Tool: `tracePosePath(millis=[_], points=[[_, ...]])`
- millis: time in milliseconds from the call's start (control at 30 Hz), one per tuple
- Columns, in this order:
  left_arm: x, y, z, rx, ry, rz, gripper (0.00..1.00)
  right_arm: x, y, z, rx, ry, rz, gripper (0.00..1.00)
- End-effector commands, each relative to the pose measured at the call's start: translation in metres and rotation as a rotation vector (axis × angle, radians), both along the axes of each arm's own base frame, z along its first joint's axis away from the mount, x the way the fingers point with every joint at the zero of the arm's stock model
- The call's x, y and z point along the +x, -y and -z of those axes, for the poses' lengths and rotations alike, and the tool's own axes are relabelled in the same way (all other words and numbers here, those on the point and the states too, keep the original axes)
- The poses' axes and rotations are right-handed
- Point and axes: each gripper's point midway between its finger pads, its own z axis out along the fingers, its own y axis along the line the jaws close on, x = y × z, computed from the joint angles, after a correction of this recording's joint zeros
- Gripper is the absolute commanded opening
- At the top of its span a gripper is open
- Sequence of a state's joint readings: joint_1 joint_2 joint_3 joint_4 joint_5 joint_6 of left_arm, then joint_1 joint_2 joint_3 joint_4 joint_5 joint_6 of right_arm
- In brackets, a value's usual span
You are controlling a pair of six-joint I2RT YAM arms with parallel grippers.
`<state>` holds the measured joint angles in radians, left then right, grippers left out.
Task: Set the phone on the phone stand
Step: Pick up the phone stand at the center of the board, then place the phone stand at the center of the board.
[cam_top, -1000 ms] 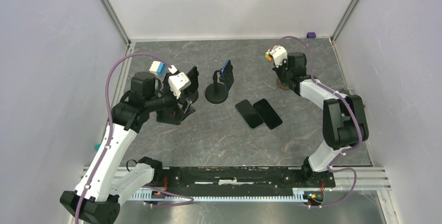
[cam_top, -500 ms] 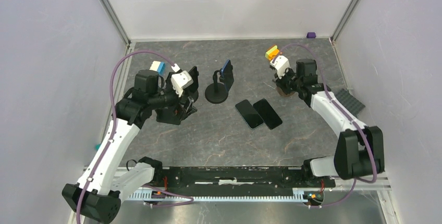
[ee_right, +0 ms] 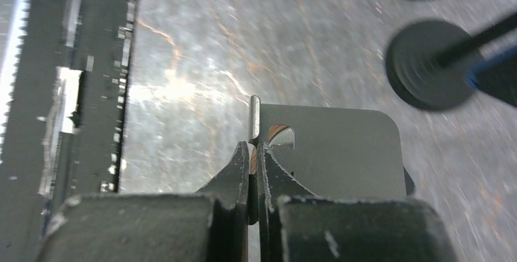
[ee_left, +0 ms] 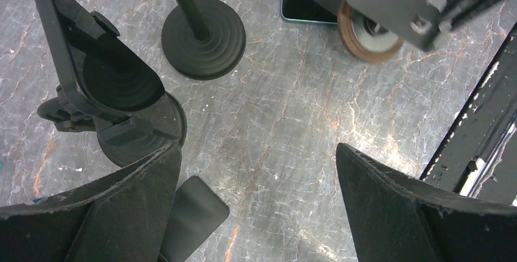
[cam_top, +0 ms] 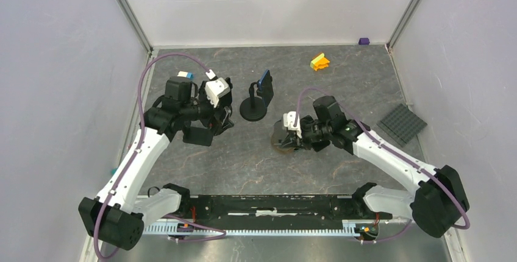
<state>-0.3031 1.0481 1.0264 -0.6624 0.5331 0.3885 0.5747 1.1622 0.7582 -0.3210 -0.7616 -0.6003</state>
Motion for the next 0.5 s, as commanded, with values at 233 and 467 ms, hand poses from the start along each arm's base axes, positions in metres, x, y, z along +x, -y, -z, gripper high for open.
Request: tracePosePath(millis=[233, 467], points=[[-0.012, 0.016, 0.014, -0.037, -0.037, 0.134, 1.0, -0.061, -0.078, -0.018, 0.179, -0.015, -0.355, 0.0], [-0.03, 0.03, 0.055, -0.107, -0.21, 0.195, 1.0, -0.062, -0.092, 0.017, 0.103, 0.02, -0.388, 0.0]])
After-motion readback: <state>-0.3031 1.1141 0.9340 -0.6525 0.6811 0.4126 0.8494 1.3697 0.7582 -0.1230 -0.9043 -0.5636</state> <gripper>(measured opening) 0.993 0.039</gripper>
